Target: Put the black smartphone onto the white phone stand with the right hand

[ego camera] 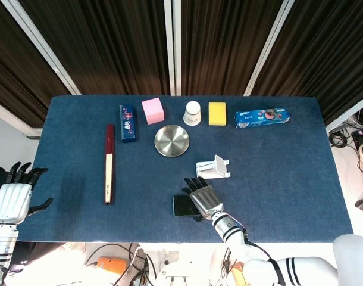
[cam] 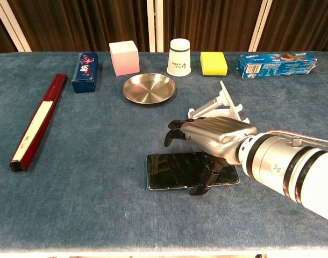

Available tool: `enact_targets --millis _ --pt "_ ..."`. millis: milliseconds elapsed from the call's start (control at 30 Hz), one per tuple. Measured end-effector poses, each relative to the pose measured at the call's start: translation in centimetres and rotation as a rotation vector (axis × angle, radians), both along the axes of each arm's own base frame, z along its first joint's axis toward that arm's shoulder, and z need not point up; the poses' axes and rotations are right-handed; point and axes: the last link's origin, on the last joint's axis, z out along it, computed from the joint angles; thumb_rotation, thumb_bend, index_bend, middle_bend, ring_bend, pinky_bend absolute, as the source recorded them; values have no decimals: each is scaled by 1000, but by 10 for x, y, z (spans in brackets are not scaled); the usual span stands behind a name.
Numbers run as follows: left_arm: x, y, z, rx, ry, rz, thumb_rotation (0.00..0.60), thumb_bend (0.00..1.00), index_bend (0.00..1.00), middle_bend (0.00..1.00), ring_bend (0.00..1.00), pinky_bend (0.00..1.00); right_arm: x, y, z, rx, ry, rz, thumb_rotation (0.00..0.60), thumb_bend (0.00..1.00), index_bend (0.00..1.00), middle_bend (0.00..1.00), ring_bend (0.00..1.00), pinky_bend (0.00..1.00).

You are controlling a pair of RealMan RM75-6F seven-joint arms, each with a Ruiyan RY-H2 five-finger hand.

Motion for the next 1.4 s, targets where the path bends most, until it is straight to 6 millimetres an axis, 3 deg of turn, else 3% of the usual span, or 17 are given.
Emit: enact_targets --millis 400,800,1133,1400 --pt "-1 0 -1 -3 1 6 600 101 216 242 103 0 2 -4 -7 51 49 11 600 354 308 0 0 0" --pt "-2 -1 -3 -7 -7 11 600 101 216 242 102 0 -6 1 -6 50 -19 34 600 382 508 7 0 0" --pt "0 -1 -7 -19 -14 11 600 101 216 242 102 0 -16 -2 -9 16 -99 90 600 391 639 213 13 0" --pt "1 -1 -9 -24 -18 12 600 101 216 242 102 0 -23 -4 -14 -18 -160 176 600 395 705 411 208 8"
